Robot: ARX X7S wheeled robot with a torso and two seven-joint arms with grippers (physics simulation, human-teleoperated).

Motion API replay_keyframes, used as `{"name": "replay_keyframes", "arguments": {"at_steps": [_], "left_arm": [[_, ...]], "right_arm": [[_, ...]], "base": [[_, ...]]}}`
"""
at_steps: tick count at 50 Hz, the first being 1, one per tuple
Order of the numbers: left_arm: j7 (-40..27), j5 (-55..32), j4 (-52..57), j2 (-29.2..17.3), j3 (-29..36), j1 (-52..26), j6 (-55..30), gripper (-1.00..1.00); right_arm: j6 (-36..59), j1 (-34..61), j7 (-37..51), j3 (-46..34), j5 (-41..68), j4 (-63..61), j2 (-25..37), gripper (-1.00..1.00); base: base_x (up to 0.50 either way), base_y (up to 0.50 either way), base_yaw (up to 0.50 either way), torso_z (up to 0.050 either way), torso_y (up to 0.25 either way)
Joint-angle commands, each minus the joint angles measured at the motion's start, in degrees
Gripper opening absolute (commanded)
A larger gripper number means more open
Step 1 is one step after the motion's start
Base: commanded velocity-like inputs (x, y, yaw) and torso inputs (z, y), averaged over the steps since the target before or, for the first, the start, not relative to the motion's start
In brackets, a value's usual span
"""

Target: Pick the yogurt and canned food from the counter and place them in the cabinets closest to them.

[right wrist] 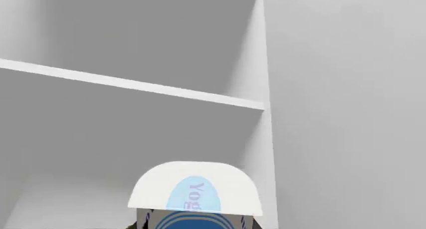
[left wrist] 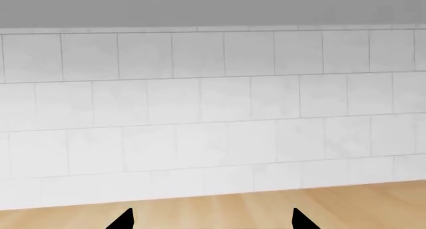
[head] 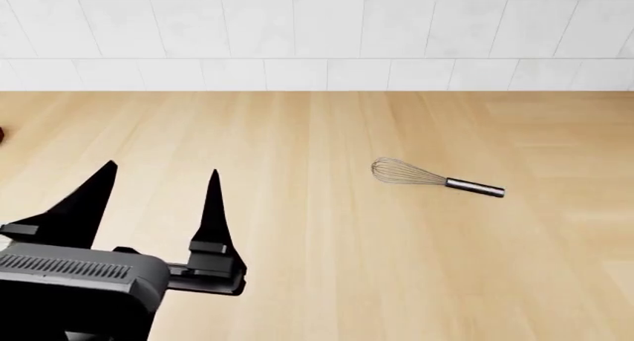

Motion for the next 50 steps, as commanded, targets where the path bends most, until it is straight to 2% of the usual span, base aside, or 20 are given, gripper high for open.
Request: {"name": "replay_keyframes", "arguments": {"at_steps": [1, 5, 12, 17, 22, 26, 30, 34, 43, 50], "left_arm": [[-0.5, -0.8, 0.7, 1.7, 0.7, -1.3, -2.7, 1.0], [-0.6, -1.1, 0.5, 2.5, 0.8, -1.9, -3.4, 1.0], [-0.4, -1.0, -0.5, 3.6, 1.4, -2.0, -4.2, 1.0], [-0.1, -1.3, -1.3, 3.7, 1.2, -2.0, -3.7, 1.0], [-0.1, -0.7, -1.6, 4.1, 1.6, -1.4, -3.4, 1.0], [-0.2, -0.2, -1.4, 4.3, 2.0, -0.9, -3.6, 1.0], [-0.2, 0.1, -1.4, 4.1, 2.1, -0.5, -3.3, 1.0], [-0.1, 0.6, -1.8, 4.1, 2.4, 0.1, -2.9, 1.0], [0.2, 1.2, -2.0, 3.5, 2.5, 0.9, -2.0, 1.0], [0.2, 1.0, -1.9, 3.5, 2.5, 0.7, -2.3, 1.0]], "right_arm": [[-4.4, -4.4, -14.7, 0.3, -9.5, 25.3, -12.7, -1.0], [-6.9, -5.5, -21.2, -0.9, -11.5, 34.4, -17.3, -1.0], [-9.8, -5.0, -34.8, 0.6, -10.2, 57.9, -27.3, -1.0], [-8.4, -4.3, -42.5, 2.2, -7.7, 67.0, -30.4, -1.0], [-9.5, -6.0, -43.7, 1.2, -9.0, 65.8, -30.2, -1.0], [-10.4, -6.2, -46.1, 0.4, -10.2, 70.9, -32.3, -1.0], [-9.6, -5.0, -49.3, -1.1, -12.0, 84.1, -37.7, -1.0], [-6.9, -6.2, -46.2, 0.3, -13.8, 84.5, -37.8, -1.0], [-6.7, -8.6, -44.6, 6.7, -21.0, 84.5, -37.8, -1.0], [-0.9, -10.1, -44.6, 16.5, -27.0, 84.5, -37.5, -1.0]], "base": [[0.0, 0.0, 0.0, 0.0, 0.0], [0.0, 0.0, 0.0, 0.0, 0.0], [0.0, 0.0, 0.0, 0.0, 0.0], [0.0, 0.0, 0.0, 0.0, 0.0], [0.0, 0.0, 0.0, 0.0, 0.0], [0.0, 0.0, 0.0, 0.0, 0.0], [0.0, 0.0, 0.0, 0.0, 0.0], [0.0, 0.0, 0.0, 0.0, 0.0], [0.01, 0.0, 0.0, 0.0, 0.0], [0.0, 0.0, 0.0, 0.0, 0.0]]}}
